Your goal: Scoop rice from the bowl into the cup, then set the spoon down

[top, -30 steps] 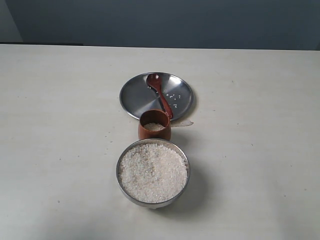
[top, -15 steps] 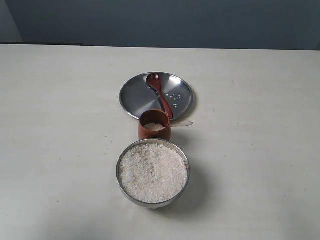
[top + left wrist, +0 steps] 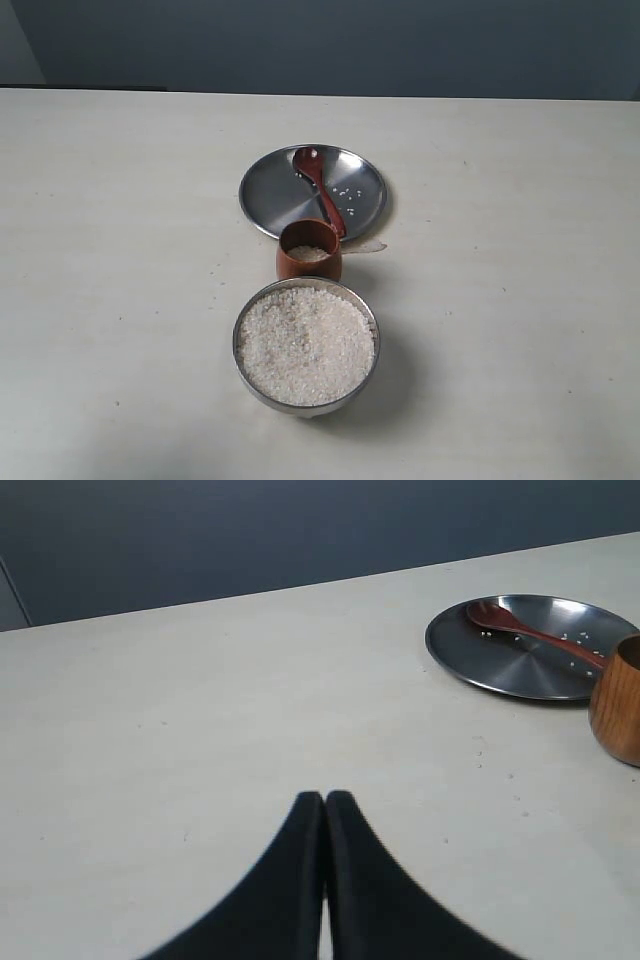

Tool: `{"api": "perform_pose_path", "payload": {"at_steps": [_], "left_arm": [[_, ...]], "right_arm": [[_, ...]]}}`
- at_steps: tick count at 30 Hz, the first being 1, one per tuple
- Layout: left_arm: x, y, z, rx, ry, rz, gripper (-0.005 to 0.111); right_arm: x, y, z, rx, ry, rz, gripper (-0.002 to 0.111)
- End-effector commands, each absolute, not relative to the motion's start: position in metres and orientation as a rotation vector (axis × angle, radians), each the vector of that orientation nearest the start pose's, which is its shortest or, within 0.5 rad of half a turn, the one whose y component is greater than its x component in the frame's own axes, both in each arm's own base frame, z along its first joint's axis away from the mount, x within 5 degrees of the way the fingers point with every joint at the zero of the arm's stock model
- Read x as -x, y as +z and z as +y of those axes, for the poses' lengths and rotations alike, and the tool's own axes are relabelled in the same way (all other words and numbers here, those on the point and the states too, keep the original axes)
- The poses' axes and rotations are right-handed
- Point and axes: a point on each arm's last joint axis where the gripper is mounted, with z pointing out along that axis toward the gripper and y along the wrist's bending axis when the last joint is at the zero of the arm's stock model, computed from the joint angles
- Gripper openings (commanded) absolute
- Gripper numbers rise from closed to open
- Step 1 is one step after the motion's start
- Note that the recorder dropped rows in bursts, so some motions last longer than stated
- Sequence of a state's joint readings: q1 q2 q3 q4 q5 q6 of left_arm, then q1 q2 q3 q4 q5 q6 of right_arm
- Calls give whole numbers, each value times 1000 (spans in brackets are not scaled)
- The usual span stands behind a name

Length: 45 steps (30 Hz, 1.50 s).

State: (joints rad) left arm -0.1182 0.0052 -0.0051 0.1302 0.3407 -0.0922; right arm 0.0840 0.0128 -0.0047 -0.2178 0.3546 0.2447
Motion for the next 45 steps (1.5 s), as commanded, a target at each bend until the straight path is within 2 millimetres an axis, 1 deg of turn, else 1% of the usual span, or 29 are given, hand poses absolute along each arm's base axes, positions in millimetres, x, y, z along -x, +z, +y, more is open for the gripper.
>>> {"api": "perform_pose_path", "payload": {"at_steps": [1,8,13,45], "left_arm": [[-54,183,-2,-106,-23,1815,0],[-54,183,-2,-106,-23,1817,0],[-54,183,-2,-106,-23,1817,0],[-54,183,-2,-106,-23,1815,0]], "right_arm": [[-54,182,-3,-2,-1,1829,0],[-54,182,-2,34,-16,1831,0],[-54,182,0,112,-48,1833,0],[-54,182,0,110,-44,1830,0]]}}
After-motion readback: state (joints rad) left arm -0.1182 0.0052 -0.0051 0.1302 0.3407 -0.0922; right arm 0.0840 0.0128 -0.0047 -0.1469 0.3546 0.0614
